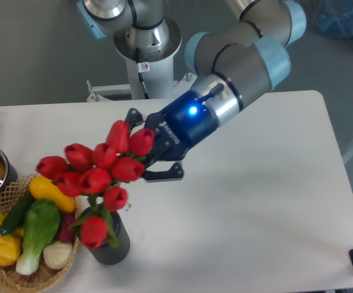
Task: Insert the flowers into the vase
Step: 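Carry the tulips over the black vase, tilting stems downward, then lower the tulip stems into the black vase opening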
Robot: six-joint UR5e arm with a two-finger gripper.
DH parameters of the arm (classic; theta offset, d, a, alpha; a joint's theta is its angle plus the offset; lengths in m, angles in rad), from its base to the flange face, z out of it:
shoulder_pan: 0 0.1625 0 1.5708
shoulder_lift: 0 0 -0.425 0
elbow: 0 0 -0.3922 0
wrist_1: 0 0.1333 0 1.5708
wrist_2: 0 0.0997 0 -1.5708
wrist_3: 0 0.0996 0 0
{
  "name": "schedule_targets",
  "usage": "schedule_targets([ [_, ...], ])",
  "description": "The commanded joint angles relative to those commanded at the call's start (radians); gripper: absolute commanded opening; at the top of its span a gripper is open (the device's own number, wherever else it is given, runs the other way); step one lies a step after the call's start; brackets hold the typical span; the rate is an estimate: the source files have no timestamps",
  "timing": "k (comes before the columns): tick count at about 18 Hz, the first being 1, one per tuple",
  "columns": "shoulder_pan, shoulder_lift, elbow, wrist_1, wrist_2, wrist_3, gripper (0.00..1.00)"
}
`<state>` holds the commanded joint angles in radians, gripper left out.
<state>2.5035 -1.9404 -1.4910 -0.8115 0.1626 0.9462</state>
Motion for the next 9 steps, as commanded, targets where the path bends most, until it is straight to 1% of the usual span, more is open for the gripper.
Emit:
schedule_targets([
  [4, -0.014, 0.0, -0.002, 0.0, -0.002, 0.019, 0.02],
  [9, -0.012, 0.006, -0.002, 0.0, -0.021, 0.019, 0.02],
])
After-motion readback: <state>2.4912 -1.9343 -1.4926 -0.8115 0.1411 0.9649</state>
